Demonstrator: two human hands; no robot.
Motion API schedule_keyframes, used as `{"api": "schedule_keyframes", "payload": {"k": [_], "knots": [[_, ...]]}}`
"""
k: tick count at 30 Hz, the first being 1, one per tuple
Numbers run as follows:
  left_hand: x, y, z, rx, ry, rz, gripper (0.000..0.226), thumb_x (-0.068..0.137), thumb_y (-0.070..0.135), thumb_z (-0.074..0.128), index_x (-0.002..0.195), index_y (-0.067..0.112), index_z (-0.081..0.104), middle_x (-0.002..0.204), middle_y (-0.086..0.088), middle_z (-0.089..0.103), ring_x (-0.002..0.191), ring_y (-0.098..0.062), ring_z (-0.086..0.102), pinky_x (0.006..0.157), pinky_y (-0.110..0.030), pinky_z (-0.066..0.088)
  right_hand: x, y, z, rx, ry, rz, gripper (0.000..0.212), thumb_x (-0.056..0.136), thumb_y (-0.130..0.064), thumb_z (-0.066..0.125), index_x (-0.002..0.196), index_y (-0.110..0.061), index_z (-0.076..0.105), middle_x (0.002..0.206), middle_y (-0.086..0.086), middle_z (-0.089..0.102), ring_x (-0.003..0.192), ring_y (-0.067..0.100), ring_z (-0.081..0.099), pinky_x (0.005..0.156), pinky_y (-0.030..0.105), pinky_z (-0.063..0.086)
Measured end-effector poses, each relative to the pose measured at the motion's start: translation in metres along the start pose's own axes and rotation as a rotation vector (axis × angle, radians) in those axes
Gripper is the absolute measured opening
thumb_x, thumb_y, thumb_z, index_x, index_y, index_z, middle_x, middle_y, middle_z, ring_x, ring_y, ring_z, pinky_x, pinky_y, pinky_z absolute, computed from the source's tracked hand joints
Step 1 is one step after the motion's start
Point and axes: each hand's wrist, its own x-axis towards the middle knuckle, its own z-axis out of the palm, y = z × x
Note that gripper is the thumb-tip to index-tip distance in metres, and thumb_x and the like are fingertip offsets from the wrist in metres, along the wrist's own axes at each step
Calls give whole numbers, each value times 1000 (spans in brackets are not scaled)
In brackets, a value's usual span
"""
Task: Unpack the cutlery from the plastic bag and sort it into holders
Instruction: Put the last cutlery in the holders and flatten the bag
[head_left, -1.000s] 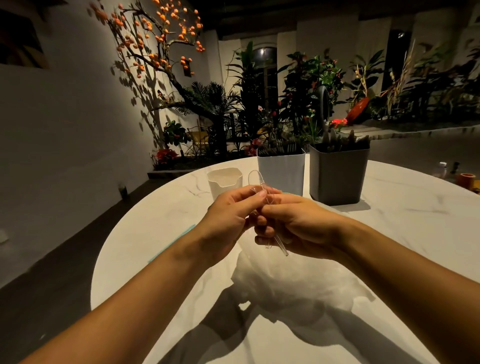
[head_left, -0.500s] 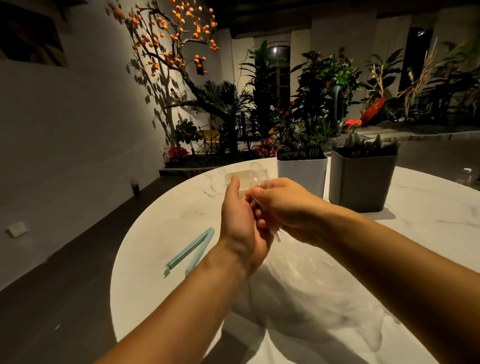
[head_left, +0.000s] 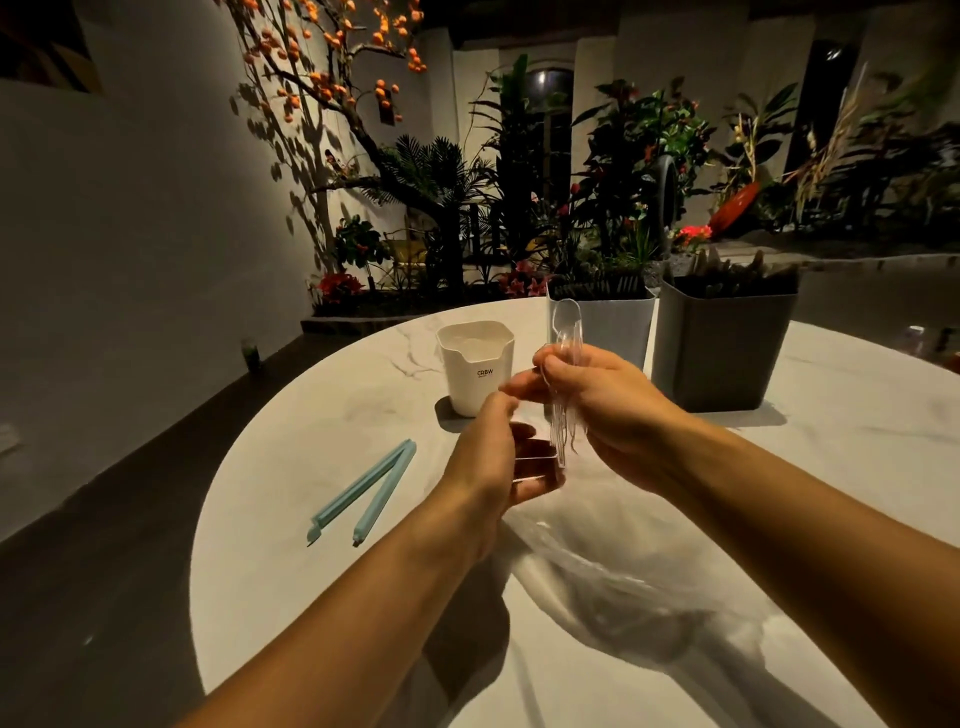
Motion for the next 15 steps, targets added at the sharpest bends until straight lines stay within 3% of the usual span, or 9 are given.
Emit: {"api": "schedule_keyframes", "payload": {"k": [2, 5, 6, 9, 11, 15], "knots": [[0, -1, 3, 115, -46, 36, 35, 105, 34, 38, 115, 8, 60, 111, -19, 65, 103, -28, 66, 88, -41, 60, -1, 2, -3, -34, -23, -9, 23, 107, -17, 35, 101, -10, 57, 95, 0, 77, 97, 9, 69, 85, 25, 43], [1, -2, 14, 271, -99, 154, 21, 108, 20, 36, 111, 15, 57, 98, -5, 65, 92, -16, 64, 94, -39, 56, -3, 5, -4, -65, -76, 32, 25, 108, -23, 33, 107, -10, 55, 105, -5, 76, 78, 5, 71, 57, 17, 49], [2, -2, 17, 270, -112, 172, 20, 109, 20, 36, 113, 17, 55, 95, -2, 64, 88, -14, 64, 91, -37, 57, -3, 7, -6, -66, -91, 42, 26, 108, -24, 33, 110, -10, 54, 107, -5, 75, 78, 6, 71, 54, 17, 50], [4, -2, 19, 201, -133, 164, 20, 109, 24, 37, 101, 21, 55, 89, -4, 61, 81, -15, 61, 86, -37, 58, -2, 8, -12, -86, -135, 35, 26, 108, -25, 32, 111, -12, 54, 108, -7, 75, 95, 10, 71, 71, 22, 54], [4, -4, 20, 167, -139, 163, 23, 109, 27, 36, 95, 22, 54, 81, -3, 56, 70, -11, 55, 74, -29, 56, 1, 7, -17, -95, -156, 31, 25, 108, -26, 33, 109, -13, 54, 109, -7, 75, 96, 8, 71, 79, 25, 52], [8, -7, 24, 96, -68, 146, 37, 109, 33, 31, 77, 17, 43, 62, 2, 39, 51, -5, 36, 48, -18, 33, 6, 7, -16, -86, -193, 38, 25, 108, -26, 33, 107, -9, 52, 109, -2, 75, 93, 8, 72, 73, 21, 50]]}}
